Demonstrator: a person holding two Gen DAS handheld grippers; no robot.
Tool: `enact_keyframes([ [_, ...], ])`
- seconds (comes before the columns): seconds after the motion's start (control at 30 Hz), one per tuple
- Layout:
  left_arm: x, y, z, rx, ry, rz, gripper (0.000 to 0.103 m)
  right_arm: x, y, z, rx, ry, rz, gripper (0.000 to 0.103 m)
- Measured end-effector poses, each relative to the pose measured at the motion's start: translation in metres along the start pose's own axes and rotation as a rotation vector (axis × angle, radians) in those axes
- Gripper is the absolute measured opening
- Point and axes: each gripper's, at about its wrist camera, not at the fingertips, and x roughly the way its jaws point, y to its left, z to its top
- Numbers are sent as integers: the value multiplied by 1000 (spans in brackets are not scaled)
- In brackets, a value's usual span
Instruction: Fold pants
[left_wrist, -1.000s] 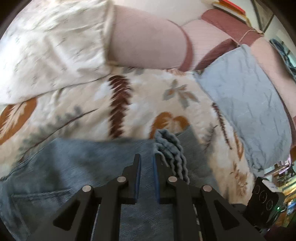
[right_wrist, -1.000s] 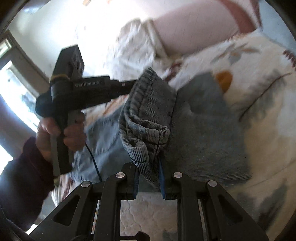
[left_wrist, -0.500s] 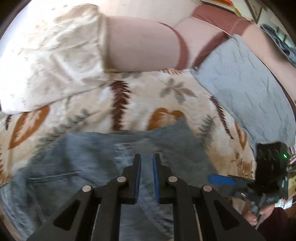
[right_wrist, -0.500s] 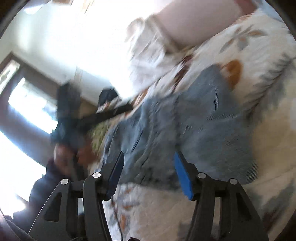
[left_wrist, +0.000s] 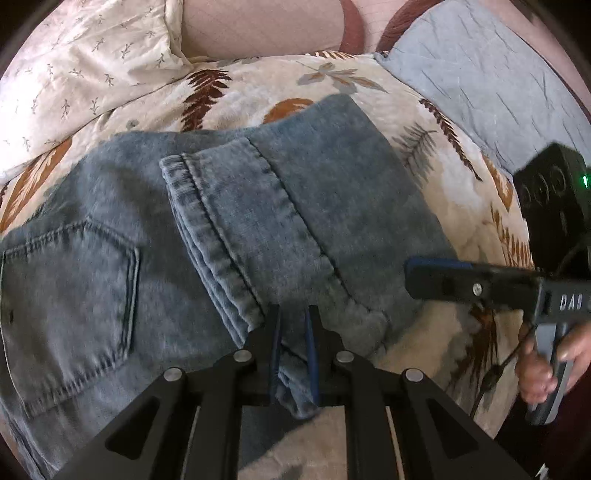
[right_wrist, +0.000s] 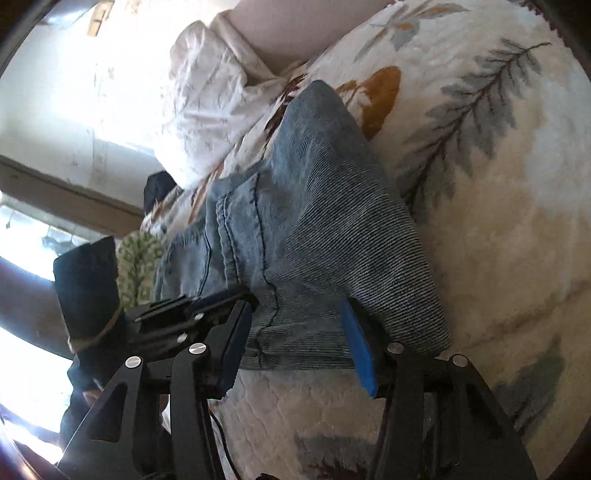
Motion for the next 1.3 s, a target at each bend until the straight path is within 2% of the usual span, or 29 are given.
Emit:
enact_keyframes([
  [0.1,-1,-8,-7,36,-30,40,15,0,5,-6,-30,14,-25,50],
  [0.17,-4,-3,-6,-21,-54,35,14,4,10,-8,-61,10,-50,50],
  [0.23,-15,1,-10,-80,-112,40,15,4,15,-11,-92,-6,-78,50],
  [0.3,-32,-1,-19,-88,-187,114,16,-1,20,-14,-105,-37,-91,51],
  [0.33,-43,-1,-24,-89,-223,164,27,-5,23,-16,-106,-52,-95,53],
  [0.37,-54,2,-31,-100,-259,213,53,-9,28,-17,-122,-74,-91,55],
  [0.4,-71,6,-40,-127,-314,279,68,-11,34,-18,-143,-95,-82,55],
  [0.43,-85,10,-47,-151,-362,331,90,-17,44,-20,-179,-136,-76,55],
  [0.47,-103,14,-58,-178,-429,394,95,-24,49,-24,-203,-168,-82,55],
  [0.5,-118,18,-66,-184,-481,435,95,-27,57,-26,-226,-199,-90,55],
  [0.57,-138,25,-81,-173,-520,501,102,-30,73,-31,-265,-249,-103,56],
  [0.63,-151,37,-93,-193,-519,597,103,-28,91,-36,-304,-288,-111,56],
  [0.73,-166,64,-114,-248,-520,679,103,-19,115,-47,-400,-347,-161,56],
  [0.83,-174,95,-138,-347,-494,777,103,-10,129,-55,-485,-371,-209,56],
  [0.87,-176,105,-147,-394,-484,784,103,-6,132,-60,-512,-377,-236,61],
  [0.93,-179,132,-170,-515,-479,738,103,3,135,-63,-520,-334,-249,66],
  [1.0,-177,164,-189,-662,-450,661,103,14,139,-60,-505,-292,-229,66],
  [1.1,-169,189,-207,-801,-473,550,103,41,165,-47,-501,-208,-214,66],
  [1.23,-154,191,-203,-792,-466,484,102,83,232,-24,-602,-128,-188,66],
  [1.3,-150,186,-200,-782,-491,476,103,106,262,-13,-639,-81,-173,66],
])
